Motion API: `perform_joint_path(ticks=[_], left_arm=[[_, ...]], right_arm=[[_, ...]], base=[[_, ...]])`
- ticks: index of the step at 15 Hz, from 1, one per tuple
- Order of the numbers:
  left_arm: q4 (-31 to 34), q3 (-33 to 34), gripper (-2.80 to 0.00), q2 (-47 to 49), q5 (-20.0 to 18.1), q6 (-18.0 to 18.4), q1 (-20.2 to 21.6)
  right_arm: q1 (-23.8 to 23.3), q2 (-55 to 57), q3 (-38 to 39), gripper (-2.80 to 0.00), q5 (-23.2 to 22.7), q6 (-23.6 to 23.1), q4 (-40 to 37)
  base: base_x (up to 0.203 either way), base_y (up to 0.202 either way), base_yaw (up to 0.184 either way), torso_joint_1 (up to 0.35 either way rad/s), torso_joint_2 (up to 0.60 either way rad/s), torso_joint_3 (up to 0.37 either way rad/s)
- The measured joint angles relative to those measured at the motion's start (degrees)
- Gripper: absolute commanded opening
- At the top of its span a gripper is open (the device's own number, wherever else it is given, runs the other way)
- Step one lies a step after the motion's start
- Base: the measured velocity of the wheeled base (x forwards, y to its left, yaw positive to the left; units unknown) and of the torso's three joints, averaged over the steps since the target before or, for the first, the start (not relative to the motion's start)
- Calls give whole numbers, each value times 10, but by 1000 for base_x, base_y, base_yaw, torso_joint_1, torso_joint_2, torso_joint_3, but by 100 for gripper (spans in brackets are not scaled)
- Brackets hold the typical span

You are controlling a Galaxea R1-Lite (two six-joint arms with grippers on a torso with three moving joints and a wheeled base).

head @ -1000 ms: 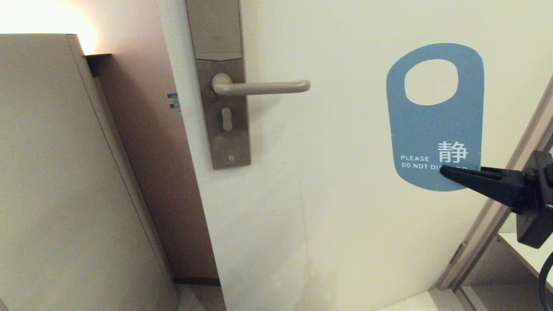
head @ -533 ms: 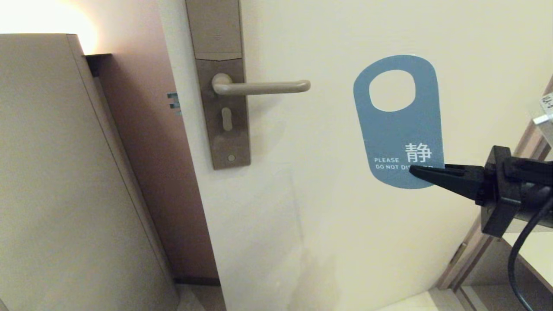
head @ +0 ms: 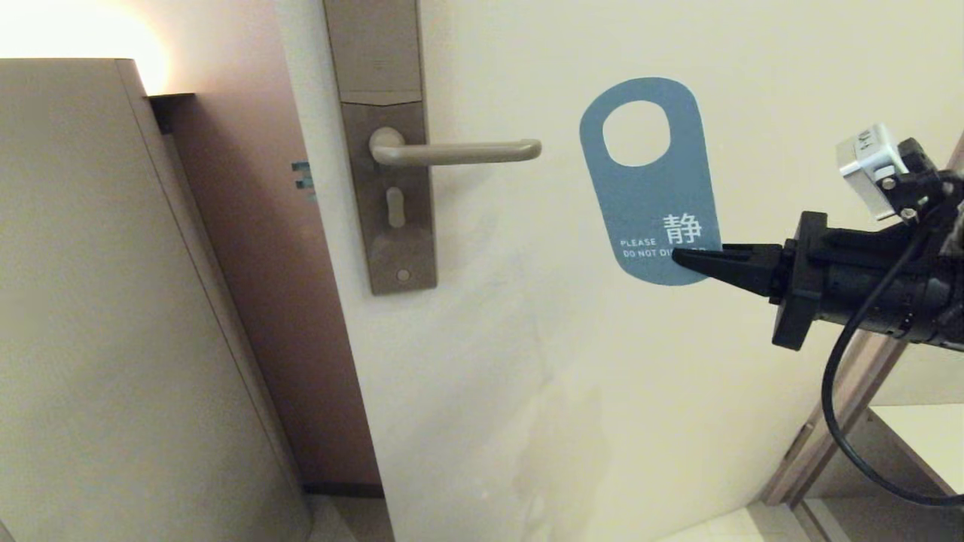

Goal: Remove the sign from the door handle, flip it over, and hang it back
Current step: Hang the sign back with the other side facing out

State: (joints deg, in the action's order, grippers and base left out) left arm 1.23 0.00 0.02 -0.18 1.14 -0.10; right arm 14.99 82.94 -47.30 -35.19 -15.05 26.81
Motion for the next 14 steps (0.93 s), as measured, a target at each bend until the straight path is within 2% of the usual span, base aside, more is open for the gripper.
perform_joint_path(ticks=[6, 14], left_arm=[[0, 0, -280, 0, 0, 0, 0], [0, 0, -280, 0, 0, 0, 0]], right_arm=[[7, 54, -61, -280, 1, -18, 1], [58, 78, -86, -280, 1, -18, 1]], base=[[0, 0, 0, 0, 0, 0], [0, 0, 0, 0, 0, 0]])
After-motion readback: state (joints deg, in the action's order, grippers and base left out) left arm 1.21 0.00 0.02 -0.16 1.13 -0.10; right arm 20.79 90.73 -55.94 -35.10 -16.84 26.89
